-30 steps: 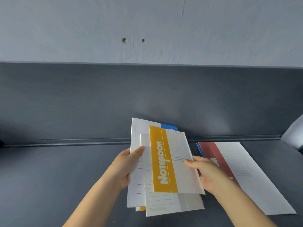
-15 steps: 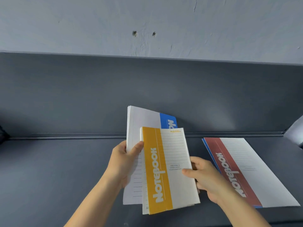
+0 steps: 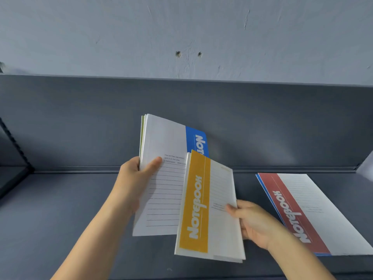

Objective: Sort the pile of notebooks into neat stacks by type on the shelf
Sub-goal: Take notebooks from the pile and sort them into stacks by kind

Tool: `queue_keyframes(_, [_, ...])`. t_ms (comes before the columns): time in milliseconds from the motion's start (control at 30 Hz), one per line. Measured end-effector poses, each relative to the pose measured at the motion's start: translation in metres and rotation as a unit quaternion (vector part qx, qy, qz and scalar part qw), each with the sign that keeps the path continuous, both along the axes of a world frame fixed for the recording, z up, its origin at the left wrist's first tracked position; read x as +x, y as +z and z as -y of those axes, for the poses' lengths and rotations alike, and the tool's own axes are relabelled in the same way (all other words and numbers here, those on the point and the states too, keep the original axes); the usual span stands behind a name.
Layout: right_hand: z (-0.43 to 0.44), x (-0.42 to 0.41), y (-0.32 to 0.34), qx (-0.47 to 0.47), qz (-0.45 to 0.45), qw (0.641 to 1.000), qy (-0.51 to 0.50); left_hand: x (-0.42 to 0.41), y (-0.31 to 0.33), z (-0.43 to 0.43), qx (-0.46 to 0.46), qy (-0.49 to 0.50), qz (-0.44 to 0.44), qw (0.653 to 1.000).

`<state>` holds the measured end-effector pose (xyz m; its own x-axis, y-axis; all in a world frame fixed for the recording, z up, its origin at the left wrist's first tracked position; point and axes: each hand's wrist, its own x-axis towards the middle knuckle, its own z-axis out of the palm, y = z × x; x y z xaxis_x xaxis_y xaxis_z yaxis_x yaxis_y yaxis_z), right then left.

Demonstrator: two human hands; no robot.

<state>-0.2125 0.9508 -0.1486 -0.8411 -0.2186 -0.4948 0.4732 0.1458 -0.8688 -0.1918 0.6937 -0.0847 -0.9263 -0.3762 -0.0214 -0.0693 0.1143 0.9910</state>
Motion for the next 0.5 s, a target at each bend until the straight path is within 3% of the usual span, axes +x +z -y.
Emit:
queue_keyframes(200, [-0.012,-0.026,0.006,0.161,-0.115,0.976,-0.093,0.013,-0.005,0.033,-0.018,0.039,-0.002,0.999])
queue_keyframes(367, [-0.011,-0.044,-0.017,0.325,-0.159,0.931,-0.038,0.03,-0.014,0.061,0.003,0.063,0.002,0.998])
queue_keyframes(500, [-0.002,-0.04,-0.017,0.432,-0.224,0.874,-0.013,0.031,-0.02,0.064,0.016,0.052,0.008,0.998])
